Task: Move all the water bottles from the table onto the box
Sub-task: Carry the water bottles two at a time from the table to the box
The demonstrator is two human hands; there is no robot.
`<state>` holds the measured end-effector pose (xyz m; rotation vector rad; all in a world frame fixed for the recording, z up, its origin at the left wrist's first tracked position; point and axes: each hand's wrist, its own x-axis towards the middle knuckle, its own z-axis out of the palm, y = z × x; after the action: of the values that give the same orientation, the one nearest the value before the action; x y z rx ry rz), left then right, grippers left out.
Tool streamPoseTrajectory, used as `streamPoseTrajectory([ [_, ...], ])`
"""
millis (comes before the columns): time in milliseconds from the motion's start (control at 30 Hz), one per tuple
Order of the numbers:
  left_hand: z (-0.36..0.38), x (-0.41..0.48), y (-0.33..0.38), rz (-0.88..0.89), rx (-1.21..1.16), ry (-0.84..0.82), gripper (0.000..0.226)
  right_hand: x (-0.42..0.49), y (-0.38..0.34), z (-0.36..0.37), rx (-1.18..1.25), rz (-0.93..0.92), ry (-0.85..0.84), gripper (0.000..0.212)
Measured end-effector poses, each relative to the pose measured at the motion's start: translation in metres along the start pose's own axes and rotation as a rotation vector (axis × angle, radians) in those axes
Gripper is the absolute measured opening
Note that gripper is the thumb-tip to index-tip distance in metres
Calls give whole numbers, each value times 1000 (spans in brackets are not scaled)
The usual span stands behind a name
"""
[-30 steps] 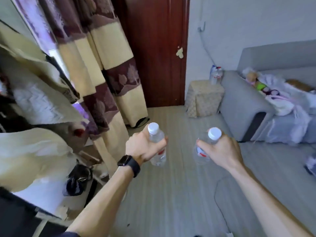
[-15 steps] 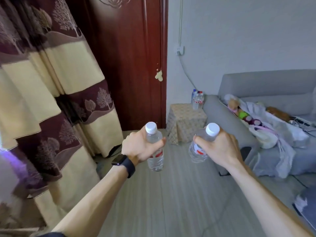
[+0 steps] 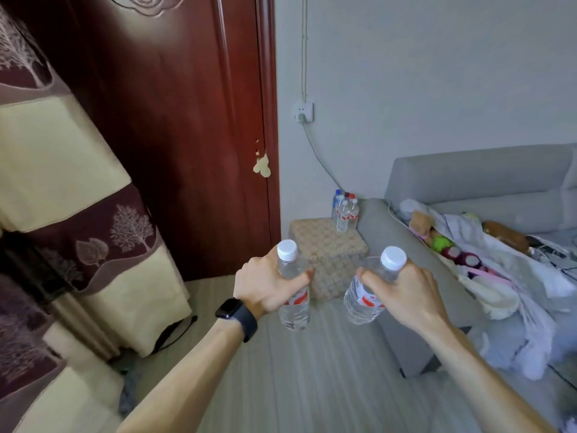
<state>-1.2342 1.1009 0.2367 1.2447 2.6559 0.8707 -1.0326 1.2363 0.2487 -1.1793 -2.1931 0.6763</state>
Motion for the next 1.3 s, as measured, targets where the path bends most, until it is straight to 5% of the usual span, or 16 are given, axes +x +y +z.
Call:
streamPoseTrajectory([
  [367,91,208,29,71,80,-136,78,189,86,56,15,96,39,67],
  [767,217,386,70,-81,-34,-225,59,385,182,101,75,189,-113,71],
  [1000,303,454,69,-148,-119,-395,62,465,228,135,70,262,-202,95],
  [1300,405,562,54,-323,-464,-621,54,574,270,199,133,409,-379,46],
])
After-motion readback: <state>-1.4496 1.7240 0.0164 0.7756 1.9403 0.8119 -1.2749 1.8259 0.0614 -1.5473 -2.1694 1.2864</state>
